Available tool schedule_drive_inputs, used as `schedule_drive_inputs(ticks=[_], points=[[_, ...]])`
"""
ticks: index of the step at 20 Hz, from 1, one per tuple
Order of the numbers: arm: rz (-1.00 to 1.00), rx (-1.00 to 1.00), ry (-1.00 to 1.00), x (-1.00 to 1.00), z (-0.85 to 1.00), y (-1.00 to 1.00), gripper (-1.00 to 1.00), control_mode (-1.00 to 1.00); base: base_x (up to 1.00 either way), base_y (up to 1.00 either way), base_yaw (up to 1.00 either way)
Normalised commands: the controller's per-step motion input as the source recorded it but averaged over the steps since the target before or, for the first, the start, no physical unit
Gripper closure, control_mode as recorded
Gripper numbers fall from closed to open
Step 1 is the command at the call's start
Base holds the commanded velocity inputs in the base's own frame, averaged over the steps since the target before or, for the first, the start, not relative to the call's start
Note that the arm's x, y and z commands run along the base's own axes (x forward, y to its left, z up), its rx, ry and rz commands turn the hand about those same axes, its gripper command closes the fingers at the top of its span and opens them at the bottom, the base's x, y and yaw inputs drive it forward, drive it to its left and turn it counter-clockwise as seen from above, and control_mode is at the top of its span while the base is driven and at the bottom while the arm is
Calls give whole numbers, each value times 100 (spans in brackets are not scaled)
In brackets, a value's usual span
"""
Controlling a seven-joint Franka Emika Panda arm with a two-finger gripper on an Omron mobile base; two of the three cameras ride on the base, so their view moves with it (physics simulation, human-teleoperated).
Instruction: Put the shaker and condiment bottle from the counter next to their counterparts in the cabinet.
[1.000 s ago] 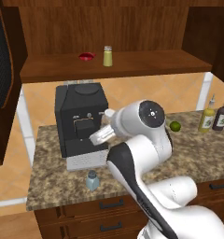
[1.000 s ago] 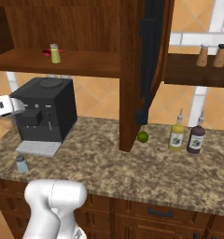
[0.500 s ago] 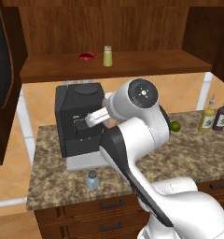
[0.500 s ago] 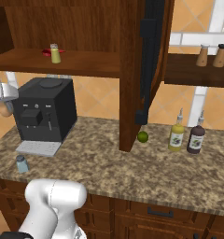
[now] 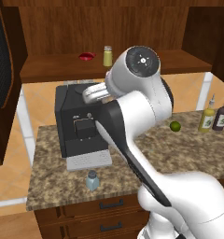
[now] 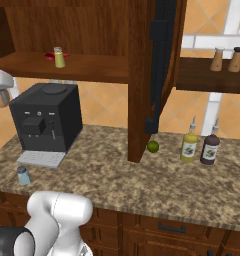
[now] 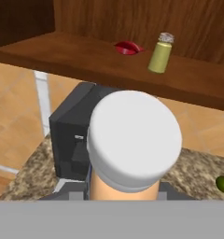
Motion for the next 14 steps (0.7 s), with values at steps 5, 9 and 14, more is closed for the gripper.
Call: schedule_drive_inputs(ticks=[5, 9, 14], points=[[-6, 5, 0, 1, 47, 0, 100, -100, 0, 0, 0], [0, 1, 0, 29, 32, 0, 100, -100, 0, 0, 0], [0, 0, 0, 57, 2, 0, 100, -100, 0, 0, 0]])
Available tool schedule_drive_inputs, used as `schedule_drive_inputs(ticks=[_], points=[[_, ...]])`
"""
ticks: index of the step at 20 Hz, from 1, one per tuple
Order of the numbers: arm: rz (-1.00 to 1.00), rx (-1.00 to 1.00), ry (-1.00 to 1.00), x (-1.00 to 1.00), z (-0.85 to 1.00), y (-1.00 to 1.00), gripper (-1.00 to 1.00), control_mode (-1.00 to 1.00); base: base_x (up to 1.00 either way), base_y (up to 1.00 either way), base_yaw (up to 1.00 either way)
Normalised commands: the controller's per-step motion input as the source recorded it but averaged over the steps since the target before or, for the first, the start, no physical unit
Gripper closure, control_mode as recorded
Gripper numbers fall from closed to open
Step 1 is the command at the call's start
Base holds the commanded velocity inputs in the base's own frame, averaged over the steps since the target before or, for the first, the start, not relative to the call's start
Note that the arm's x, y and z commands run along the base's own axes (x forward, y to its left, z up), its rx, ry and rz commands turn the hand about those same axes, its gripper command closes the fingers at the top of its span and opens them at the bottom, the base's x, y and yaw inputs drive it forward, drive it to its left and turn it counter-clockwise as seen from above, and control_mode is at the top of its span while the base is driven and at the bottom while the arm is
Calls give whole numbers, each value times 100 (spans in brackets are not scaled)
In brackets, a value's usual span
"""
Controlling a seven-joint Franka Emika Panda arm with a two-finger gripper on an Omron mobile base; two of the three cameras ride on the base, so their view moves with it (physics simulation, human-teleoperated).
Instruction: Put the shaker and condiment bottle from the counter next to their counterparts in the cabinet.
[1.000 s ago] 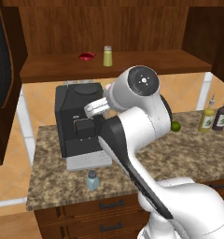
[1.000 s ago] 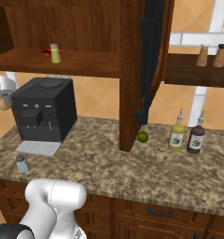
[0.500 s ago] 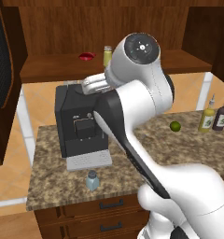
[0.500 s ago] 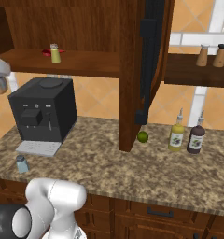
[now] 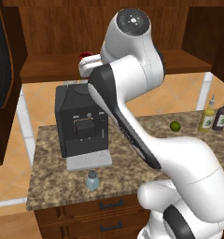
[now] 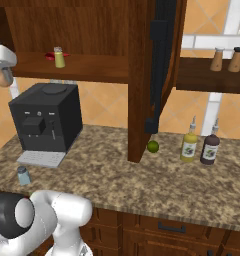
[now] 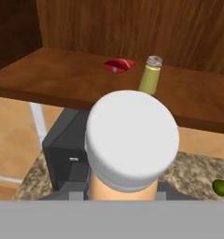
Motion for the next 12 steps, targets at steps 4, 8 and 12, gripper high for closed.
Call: schedule_drive_inputs(ticks=[4, 8, 12], points=[[0, 0, 0, 61, 0, 0, 100, -100, 0, 0, 0], [0, 0, 0, 59, 0, 0, 100, -100, 0, 0, 0], [0, 0, 0, 59, 0, 0, 100, -100, 0, 0, 0]])
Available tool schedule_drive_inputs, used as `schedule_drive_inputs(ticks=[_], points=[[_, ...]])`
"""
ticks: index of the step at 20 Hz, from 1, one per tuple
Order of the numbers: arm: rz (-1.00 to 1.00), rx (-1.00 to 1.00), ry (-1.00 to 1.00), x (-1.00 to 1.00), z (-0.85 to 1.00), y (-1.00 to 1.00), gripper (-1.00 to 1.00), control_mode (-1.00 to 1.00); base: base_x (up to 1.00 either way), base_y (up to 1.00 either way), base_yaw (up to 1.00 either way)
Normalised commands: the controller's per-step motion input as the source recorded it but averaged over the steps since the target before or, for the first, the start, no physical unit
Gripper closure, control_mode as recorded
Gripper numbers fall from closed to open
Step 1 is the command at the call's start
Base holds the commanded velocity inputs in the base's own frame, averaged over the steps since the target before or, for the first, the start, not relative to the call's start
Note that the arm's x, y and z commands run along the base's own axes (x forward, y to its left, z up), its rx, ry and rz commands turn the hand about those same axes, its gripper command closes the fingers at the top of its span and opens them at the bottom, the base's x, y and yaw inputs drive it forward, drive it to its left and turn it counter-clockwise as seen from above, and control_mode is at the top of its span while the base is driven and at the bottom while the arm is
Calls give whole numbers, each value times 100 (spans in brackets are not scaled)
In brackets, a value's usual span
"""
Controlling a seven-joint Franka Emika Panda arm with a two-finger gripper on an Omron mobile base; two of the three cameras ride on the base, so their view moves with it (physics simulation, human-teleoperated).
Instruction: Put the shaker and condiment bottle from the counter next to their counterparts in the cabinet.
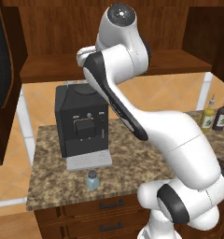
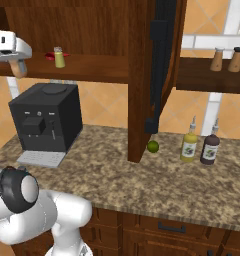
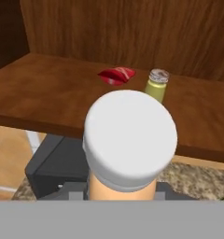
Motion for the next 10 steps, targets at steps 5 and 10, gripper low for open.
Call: schedule_drive_inputs(ticks=[5, 10], points=[[0, 0, 1, 50, -3, 0, 100, -100, 0, 0, 0], [0, 0, 0, 49, -10, 4, 100, -100, 0, 0, 0]])
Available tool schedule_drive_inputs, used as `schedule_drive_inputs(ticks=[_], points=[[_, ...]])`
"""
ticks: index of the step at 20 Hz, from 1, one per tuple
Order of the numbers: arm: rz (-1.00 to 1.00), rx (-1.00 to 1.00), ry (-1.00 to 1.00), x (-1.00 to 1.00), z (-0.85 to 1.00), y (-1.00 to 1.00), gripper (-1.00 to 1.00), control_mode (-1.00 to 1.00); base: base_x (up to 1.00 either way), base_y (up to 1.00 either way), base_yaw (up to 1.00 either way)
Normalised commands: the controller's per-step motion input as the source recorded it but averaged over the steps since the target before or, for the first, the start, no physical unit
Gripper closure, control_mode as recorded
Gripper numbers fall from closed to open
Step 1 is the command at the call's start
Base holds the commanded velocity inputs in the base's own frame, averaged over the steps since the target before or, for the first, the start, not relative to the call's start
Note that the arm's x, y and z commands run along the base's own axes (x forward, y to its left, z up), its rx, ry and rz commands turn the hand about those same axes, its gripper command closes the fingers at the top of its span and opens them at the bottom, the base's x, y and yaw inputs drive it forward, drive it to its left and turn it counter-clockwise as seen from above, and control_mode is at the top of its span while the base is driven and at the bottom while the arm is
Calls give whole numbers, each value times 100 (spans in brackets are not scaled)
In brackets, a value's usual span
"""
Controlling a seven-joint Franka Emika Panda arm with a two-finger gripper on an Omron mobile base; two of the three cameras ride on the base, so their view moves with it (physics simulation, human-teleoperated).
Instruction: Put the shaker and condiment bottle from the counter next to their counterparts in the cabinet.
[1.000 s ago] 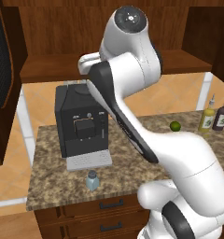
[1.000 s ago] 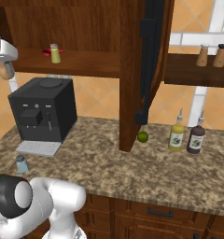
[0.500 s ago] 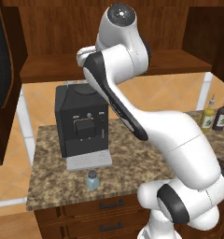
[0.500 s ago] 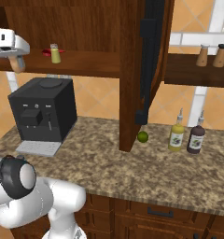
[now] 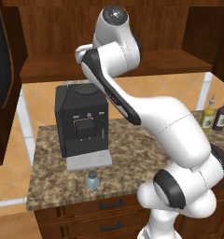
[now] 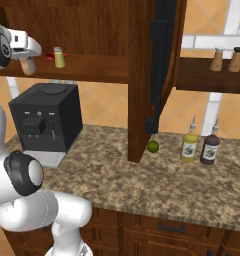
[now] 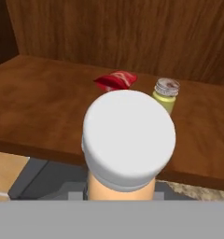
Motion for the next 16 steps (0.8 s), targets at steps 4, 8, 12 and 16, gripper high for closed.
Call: schedule_drive_inputs(ticks=[4, 8, 12, 16], points=[[0, 0, 0, 48, -7, 12, 100, -100, 0, 0, 0], [0, 0, 0, 38, -4, 16, 100, -100, 0, 0, 0], [0, -3, -11, 37, -21, 19, 100, -100, 0, 0, 0], [0, -1, -3, 39, -3, 13, 100, -100, 0, 0, 0]])
